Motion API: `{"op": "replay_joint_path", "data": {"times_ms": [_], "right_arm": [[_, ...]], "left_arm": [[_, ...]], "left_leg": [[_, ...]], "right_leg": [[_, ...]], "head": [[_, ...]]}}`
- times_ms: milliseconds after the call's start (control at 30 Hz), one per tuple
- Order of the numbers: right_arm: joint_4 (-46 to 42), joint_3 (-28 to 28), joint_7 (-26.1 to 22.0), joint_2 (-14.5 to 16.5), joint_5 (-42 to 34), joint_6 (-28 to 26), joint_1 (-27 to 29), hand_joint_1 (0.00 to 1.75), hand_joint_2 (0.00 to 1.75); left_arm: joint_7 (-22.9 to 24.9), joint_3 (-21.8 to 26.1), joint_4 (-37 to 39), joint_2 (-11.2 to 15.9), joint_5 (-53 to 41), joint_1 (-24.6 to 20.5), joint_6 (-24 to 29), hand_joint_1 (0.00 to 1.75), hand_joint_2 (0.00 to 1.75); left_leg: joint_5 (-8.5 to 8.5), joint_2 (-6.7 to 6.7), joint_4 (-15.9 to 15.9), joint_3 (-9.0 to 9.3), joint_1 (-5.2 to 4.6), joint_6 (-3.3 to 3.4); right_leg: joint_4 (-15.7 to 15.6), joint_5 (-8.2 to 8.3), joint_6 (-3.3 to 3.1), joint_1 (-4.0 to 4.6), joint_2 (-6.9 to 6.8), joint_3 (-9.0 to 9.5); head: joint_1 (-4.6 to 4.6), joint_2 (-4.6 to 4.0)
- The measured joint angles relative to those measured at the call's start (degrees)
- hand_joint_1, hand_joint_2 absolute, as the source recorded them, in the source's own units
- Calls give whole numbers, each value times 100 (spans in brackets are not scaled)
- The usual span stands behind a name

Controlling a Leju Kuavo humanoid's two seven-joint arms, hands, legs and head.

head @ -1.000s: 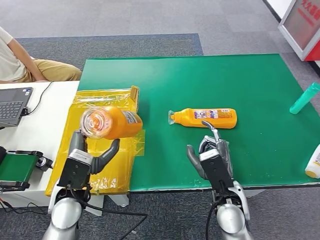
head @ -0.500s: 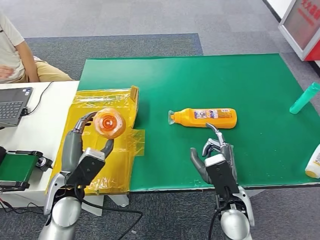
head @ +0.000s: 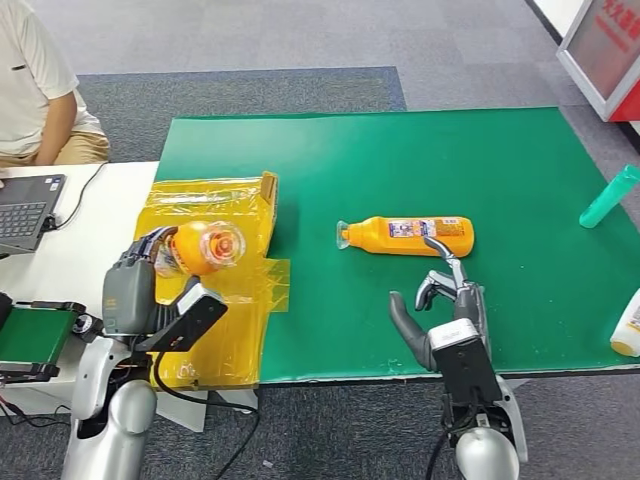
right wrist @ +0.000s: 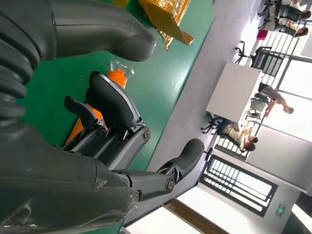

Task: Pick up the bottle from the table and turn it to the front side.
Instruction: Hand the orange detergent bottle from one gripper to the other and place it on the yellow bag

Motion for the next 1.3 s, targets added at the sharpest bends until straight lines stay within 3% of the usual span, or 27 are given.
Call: {"op": "replay_joint_path", "data": {"times_ms": [333, 500, 633, 767, 1067, 1300], "right_arm": [[-169, -64, -116, 24, -81, 130, 20, 175, 175], [-396, -159, -243, 32, -177, 147, 77, 175, 175], [-562, -224, -303, 47, -193, 165, 100, 175, 175], [-704, -261, -352, 48, -195, 178, 136, 175, 175], [-1007, -327, -462, 48, -146, 232, 285, 175, 175], [-1058, -386, -473, 49, -122, 239, 337, 175, 175]], "left_arm": [[623, 88, 672, 95, -1761, -116, -6, 175, 175], [1162, -34, 942, 394, -1838, -159, 36, 175, 175], [1554, -400, 1081, 703, -1838, -235, 14, 175, 175], [1785, -776, 1258, 944, -1838, -291, -8, 0, 175], [1636, -990, 1420, 1031, -1840, -292, 51, 0, 175], [1089, -785, 1338, 801, -1839, -137, 137, 0, 175]], "left_leg": [[0, 0, 0, 0, 0, 0], [0, 0, 0, -1, 0, -1], [0, 0, 0, -1, 0, -1], [0, 0, 0, -1, 0, -1], [0, 0, 0, -1, 0, -1], [-1, 0, 0, -1, 0, 1]], "right_leg": [[0, 0, 0, 0, 0, -1], [0, -1, -1, 1, 1, -3], [0, -1, -1, 1, 1, -3], [0, -1, -1, 0, 1, -2], [0, -1, -1, 0, 1, -2], [0, -1, -1, 0, 1, 0]], "head": [[-1, 0], [-1, 0], [-1, 0], [-1, 0], [-1, 0], [-1, -1]]}}
